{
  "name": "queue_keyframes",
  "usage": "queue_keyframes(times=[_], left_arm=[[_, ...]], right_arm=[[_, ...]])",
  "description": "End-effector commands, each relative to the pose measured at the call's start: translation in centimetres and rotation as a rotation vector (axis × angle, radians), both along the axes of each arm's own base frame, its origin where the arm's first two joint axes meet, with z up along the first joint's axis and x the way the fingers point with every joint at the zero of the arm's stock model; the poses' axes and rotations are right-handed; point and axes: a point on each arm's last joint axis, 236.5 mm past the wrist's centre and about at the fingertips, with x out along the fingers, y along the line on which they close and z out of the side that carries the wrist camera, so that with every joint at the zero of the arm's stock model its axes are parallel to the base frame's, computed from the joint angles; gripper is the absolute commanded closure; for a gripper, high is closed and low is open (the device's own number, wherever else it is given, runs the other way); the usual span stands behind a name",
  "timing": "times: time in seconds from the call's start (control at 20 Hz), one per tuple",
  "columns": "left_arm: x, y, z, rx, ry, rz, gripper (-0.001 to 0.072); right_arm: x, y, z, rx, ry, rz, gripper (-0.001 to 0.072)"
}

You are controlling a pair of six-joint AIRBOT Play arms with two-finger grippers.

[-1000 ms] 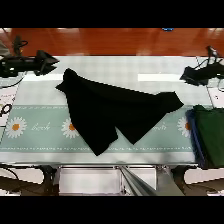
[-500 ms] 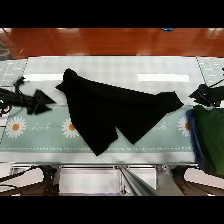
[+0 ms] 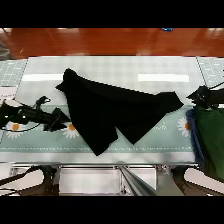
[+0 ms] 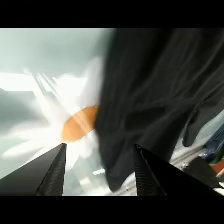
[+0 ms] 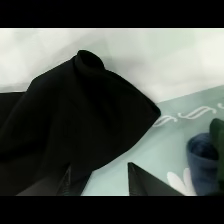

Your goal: Fold the shirts.

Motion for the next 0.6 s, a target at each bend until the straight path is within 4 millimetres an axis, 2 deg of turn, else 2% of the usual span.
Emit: queue_keyframes(times=[0.0, 0.15, 0.2, 0.25, 0.35, 0.45, 0.55], left_arm=[[1.5, -3.1, -1.1, 0.013, -0.039, 0.015, 0.0202], [1.7, -5.5, -2.1, 0.017, -0.048, -0.011, 0.0204], [1.9, -5.8, -2.3, 0.026, -0.057, -0.018, 0.0358], [2.3, -5.8, -2.3, 0.033, -0.082, -0.029, 0.0692], [3.9, -5.3, -1.1, 0.031, -0.146, -0.044, 0.0687], [6.1, -3.9, 0.8, 0.023, -0.200, -0.017, 0.0687], [8.0, -2.4, 2.3, 0.025, -0.249, 0.013, 0.0687]], right_arm=[[-0.3, 0.4, 0.1, 0.009, -0.001, 0.023, 0.0308], [-0.7, 0.7, 0.1, 0.014, 0.009, 0.047, 0.0308], [-0.7, 0.8, 0.1, 0.014, 0.009, 0.051, 0.0308], [-0.7, 0.8, 0.1, 0.011, 0.005, 0.061, 0.0308], [-0.9, 0.4, 0.3, -0.003, -0.008, 0.090, 0.0308], [-1.4, -1.7, 0.5, -0.023, -0.005, 0.053, 0.0308], [-2.0, -3.8, -0.3, 0.000, 0.019, -0.033, 0.0308]])
